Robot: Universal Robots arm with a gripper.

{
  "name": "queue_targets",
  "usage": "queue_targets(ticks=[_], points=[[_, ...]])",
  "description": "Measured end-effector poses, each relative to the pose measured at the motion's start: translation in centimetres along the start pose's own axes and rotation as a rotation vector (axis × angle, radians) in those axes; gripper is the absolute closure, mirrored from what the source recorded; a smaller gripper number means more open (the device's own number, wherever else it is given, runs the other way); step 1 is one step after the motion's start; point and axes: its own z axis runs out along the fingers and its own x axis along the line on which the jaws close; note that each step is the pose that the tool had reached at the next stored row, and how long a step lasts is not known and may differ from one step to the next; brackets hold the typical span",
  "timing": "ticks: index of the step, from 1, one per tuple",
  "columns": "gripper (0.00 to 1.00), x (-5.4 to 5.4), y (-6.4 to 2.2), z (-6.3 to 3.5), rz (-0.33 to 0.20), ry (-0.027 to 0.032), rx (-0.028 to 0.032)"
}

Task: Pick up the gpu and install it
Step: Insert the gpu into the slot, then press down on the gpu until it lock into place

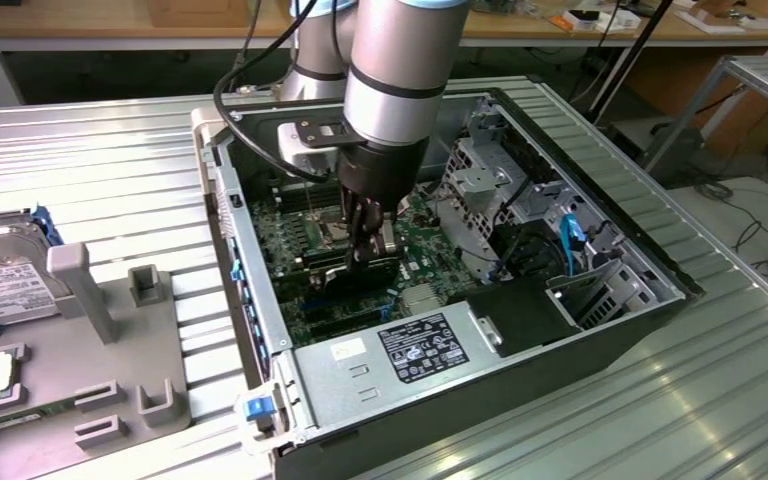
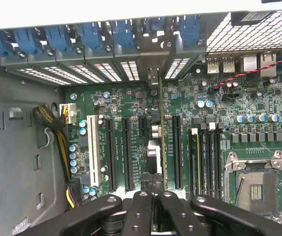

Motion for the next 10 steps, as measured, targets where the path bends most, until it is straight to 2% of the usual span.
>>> queue_targets(ticks=[3,4,7,10], points=[[0.89,0.0,-0.01,0.0,0.0,0.0,0.0],[0.89,-0.01,-0.03,0.01,0.0,-0.0065,-0.0004],[0.89,-0.02,-0.04,0.16,0.0,-0.0152,-0.0008],[0.89,-0.03,-0.05,0.37,-0.001,-0.0176,-0.0006]])
